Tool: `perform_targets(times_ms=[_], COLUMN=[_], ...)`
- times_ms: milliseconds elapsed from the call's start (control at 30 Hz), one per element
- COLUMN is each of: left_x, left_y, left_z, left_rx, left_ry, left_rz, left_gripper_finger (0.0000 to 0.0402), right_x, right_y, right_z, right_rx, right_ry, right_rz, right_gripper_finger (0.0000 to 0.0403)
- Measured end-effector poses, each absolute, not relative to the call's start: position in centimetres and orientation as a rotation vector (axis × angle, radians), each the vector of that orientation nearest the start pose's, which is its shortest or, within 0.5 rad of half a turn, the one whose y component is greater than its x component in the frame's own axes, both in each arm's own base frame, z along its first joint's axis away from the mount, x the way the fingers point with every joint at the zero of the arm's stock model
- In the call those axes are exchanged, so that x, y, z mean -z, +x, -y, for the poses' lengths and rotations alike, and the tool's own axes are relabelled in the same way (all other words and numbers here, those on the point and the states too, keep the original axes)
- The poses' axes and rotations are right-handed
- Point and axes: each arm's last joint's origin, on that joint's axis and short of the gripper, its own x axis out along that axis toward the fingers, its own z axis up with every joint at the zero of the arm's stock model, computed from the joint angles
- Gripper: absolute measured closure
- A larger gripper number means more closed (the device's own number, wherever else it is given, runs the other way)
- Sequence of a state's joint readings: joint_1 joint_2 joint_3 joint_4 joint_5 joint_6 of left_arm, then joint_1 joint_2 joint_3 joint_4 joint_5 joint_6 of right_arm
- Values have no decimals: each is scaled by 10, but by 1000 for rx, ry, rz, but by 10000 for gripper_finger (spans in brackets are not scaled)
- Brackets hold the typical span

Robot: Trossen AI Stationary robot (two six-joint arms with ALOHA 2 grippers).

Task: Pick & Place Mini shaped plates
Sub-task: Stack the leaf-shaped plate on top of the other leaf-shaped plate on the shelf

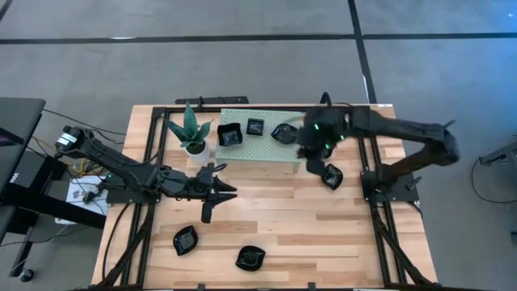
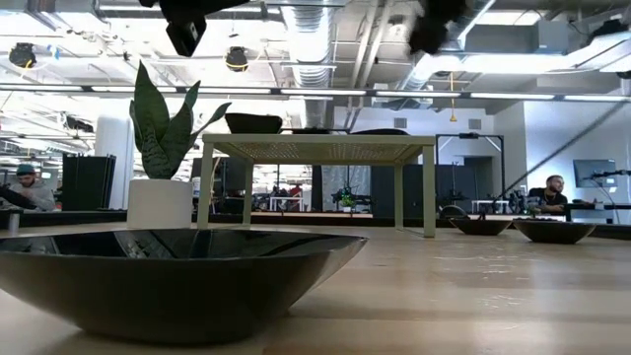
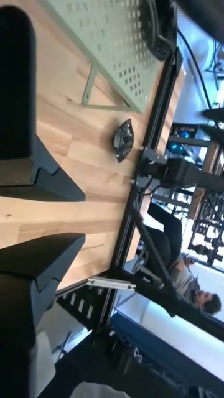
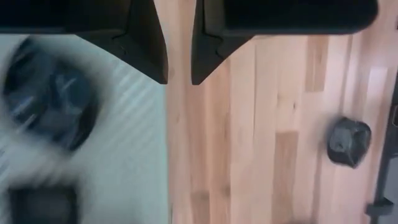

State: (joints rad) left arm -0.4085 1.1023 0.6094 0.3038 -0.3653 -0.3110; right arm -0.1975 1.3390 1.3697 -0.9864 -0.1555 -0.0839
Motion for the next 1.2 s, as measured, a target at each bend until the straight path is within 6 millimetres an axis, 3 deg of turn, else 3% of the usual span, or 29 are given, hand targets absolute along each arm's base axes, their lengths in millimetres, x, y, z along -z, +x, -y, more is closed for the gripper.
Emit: perform_targets(times_ms=[100, 267, 433, 767, 1200], left_x=[-258, -259, -259, -260, -260], left_y=[222, 223, 223, 224, 224], left_z=[86, 85, 84, 82, 82], left_rx=[18, 0, -14, -23, -22], left_ry=[-241, -249, -248, -250, -251], left_rz=[-178, -166, -163, -159, -158], left_gripper_finger=[309, 309, 309, 309, 309], right_x=[-306, -259, -224, -191, -158], right_y=[230, 194, 177, 180, 201], right_z=[30, 8, -8, -17, -20], right_rx=[18, 150, 152, 404, 460], right_ry=[197, 476, 469, 396, 346], right_rz=[-1002, -1186, -1310, -1381, -1496], right_gripper_finger=[337, 337, 337, 337, 337])
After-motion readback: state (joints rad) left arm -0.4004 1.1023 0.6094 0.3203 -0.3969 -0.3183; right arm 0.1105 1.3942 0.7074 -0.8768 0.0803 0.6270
